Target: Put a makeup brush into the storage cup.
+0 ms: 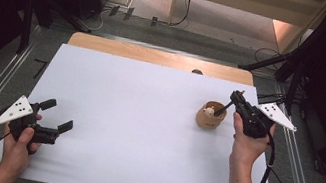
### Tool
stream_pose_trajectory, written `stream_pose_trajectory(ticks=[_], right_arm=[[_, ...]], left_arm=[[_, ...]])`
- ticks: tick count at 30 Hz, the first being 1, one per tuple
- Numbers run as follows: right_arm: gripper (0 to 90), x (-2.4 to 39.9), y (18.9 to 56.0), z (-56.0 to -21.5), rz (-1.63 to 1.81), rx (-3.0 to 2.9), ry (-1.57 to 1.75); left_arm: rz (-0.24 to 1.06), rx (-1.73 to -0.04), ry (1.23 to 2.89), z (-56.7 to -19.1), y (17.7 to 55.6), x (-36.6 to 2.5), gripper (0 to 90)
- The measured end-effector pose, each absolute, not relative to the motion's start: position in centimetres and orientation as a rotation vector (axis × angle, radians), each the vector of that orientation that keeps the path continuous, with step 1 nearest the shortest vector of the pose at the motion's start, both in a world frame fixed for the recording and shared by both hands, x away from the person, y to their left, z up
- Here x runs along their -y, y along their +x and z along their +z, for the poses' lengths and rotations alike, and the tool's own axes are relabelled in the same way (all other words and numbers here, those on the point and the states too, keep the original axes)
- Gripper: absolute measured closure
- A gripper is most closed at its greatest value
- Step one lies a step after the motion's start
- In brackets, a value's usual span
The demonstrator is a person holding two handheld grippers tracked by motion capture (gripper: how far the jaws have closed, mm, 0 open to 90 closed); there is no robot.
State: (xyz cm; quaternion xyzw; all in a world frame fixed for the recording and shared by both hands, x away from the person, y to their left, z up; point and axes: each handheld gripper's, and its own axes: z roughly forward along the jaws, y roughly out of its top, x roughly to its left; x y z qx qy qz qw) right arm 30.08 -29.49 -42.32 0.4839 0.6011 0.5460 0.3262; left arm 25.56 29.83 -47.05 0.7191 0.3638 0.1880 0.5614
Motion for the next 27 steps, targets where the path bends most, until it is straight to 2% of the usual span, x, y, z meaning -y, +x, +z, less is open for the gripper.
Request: stream_pose_trajectory(ticks=[27], right_arm=[[84.8, 29.3, 31.5, -45.6, 1.384, -1.63, 1.357]], left_arm=[[0.44, -0.851, 1.704, -47.1, 25.6, -29.5, 0.0]])
